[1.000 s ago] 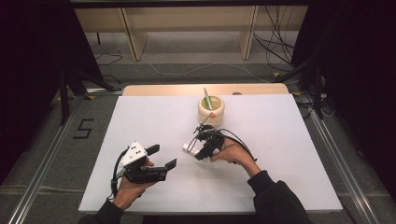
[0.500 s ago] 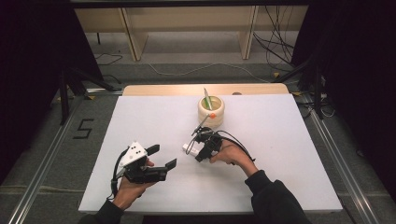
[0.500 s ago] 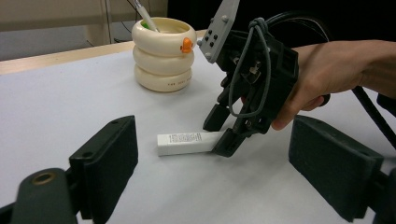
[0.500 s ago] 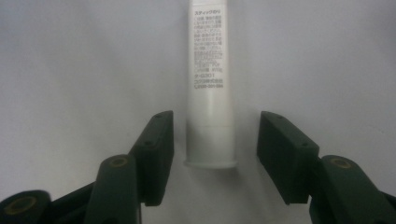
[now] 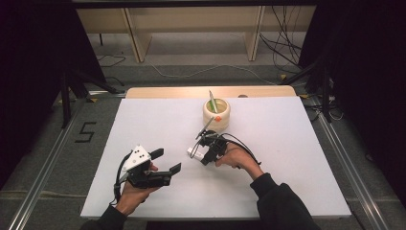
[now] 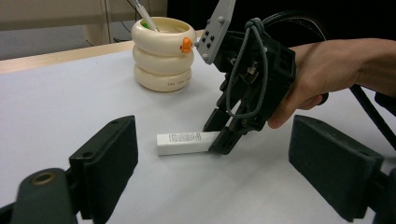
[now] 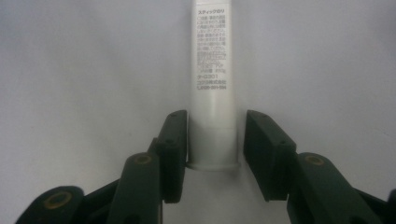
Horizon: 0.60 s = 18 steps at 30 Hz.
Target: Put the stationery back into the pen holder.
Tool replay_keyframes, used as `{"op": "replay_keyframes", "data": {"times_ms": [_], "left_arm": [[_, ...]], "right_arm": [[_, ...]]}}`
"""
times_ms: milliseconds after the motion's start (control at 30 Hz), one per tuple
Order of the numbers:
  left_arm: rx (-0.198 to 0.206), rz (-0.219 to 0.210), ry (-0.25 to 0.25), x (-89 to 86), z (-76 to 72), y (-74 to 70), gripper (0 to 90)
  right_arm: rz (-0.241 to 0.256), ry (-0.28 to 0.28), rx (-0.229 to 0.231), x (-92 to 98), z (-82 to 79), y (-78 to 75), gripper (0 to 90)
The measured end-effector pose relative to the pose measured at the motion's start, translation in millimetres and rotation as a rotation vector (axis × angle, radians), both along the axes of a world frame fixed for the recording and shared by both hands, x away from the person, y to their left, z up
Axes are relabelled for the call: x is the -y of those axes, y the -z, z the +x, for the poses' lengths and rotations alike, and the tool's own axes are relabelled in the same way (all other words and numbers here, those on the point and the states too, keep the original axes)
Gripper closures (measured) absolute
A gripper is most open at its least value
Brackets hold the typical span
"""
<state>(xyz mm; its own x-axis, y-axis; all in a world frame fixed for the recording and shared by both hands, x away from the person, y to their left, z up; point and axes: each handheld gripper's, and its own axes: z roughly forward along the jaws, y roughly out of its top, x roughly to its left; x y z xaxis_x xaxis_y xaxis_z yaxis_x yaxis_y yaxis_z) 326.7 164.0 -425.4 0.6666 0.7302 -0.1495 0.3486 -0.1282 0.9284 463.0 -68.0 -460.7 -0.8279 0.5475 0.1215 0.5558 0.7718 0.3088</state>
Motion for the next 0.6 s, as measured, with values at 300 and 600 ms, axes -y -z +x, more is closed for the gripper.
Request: {"op": "replay_keyframes", "data": {"times_ms": [300,600], "left_arm": [[0.001,0.001,0.000,-0.1,-0.2,-0.2,15.2],[0.003,-0.005,-0.006,-0.5,0.0,-0.3,15.2]], "right_arm": [[-0.018,-0.024,0.003,-3.1,0.0,-0.3,65.6],[-0.025,-0.057,0.020,-3.5,-2.5,-0.9,67.5]]}}
